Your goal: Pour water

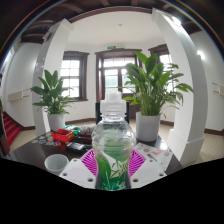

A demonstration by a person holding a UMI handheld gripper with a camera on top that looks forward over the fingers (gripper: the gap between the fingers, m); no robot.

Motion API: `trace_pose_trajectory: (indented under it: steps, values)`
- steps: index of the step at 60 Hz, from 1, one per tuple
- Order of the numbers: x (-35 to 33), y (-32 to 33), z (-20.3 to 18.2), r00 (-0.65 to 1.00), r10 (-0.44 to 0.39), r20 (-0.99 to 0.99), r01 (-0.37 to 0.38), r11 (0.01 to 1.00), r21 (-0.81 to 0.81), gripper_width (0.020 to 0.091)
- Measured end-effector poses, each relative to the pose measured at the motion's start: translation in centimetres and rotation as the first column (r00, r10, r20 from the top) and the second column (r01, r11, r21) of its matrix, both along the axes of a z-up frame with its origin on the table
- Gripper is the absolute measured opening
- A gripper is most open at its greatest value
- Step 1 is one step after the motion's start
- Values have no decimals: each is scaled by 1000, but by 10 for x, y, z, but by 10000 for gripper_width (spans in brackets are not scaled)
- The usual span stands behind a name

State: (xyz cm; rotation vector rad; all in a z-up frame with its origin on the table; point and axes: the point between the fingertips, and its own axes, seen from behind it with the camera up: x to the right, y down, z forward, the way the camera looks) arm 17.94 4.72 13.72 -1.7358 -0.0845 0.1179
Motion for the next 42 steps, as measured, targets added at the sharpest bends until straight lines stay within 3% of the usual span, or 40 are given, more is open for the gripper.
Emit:
trace_pose_trajectory:
  steps: [6, 20, 25, 31, 32, 35, 36, 37, 38, 42]
  values:
    - [5, 0, -31, 1000, -21, 22, 21, 999, -33, 344]
    - [4, -6, -29, 1000, -19, 20, 19, 1000, 2, 366]
    - [3, -6, -28, 1000, -26, 14, 26, 1000, -3, 469]
    - [6, -6, -34, 999, -36, -3, 35, 998, -48, 543]
    - [6, -7, -36, 999, -39, -4, 39, 997, -61, 625]
    - [9, -11, -36, 998, -55, -4, 54, 996, -78, 762]
    - [10, -14, -35, 998, -59, -1, 58, 995, -76, 723]
    - [12, -17, -34, 998, -64, 1, 64, 995, -74, 842]
    - [12, -22, -33, 998, -70, 4, 70, 995, -74, 824]
    - [18, -39, -34, 995, -96, 0, 96, 991, -90, 866]
